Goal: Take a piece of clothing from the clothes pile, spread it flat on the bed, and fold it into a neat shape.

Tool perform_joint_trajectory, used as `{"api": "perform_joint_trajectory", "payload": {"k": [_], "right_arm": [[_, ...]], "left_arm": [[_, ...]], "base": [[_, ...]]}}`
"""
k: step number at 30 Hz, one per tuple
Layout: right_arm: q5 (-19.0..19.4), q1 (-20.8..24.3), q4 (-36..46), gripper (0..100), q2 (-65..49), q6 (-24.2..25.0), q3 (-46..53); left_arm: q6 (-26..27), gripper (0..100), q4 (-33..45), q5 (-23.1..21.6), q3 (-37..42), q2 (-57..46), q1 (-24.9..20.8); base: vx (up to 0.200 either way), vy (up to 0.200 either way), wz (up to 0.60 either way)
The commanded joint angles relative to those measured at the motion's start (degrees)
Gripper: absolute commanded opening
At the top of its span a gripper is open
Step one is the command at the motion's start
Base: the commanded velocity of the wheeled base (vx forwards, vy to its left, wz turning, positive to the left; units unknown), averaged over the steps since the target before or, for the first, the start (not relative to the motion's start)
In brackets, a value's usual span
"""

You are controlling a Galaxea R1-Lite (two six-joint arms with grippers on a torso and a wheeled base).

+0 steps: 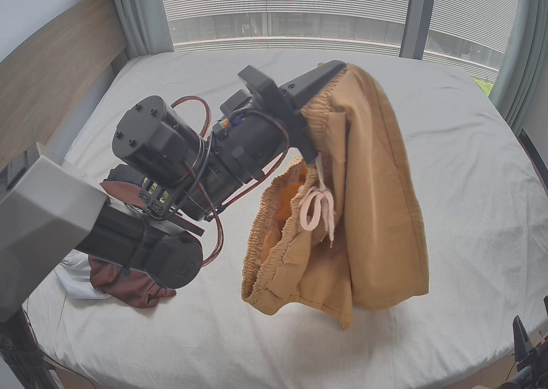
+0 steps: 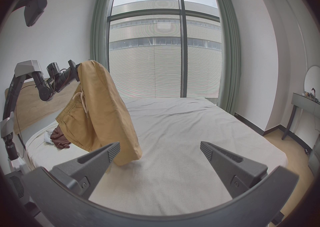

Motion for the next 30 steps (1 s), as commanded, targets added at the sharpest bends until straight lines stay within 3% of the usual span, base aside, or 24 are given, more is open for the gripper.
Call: {"api": "perform_joint_trajectory", "payload": {"k": [1,4,8,10,21,30], "right_arm": [[0.0,0.0,0.0,100,-0.8,0.1,1.0],[0.0,0.0,0.0,100,-0.8,0.1,1.0],[0.0,0.0,0.0,100,-0.8,0.0,1.0],[0.0,0.0,0.0,100,-0.8,0.0,1.0],[0.0,0.0,0.0,100,-0.8,0.0,1.0],[0.1,0.0,-0.1,100,-0.8,-0.2,1.0]], "left_arm": [[1.4,0,0.1,1.6,2.9,0.6,3.3],[3.5,0,0.1,2.8,4.4,0.5,4.7],[12.1,0,0.1,4.0,9.0,0.3,5.0],[13.8,0,0.0,4.1,11.0,0.1,5.0],[14.8,0,0.0,3.4,17.5,-6.0,6.0],[22.7,0,0.0,2.1,21.2,-8.8,13.1]], "base": [[0.000,0.000,0.00],[0.000,0.000,0.00],[0.000,0.000,0.00],[0.000,0.000,0.00],[0.000,0.000,0.00],[0.000,0.000,0.00]]}}
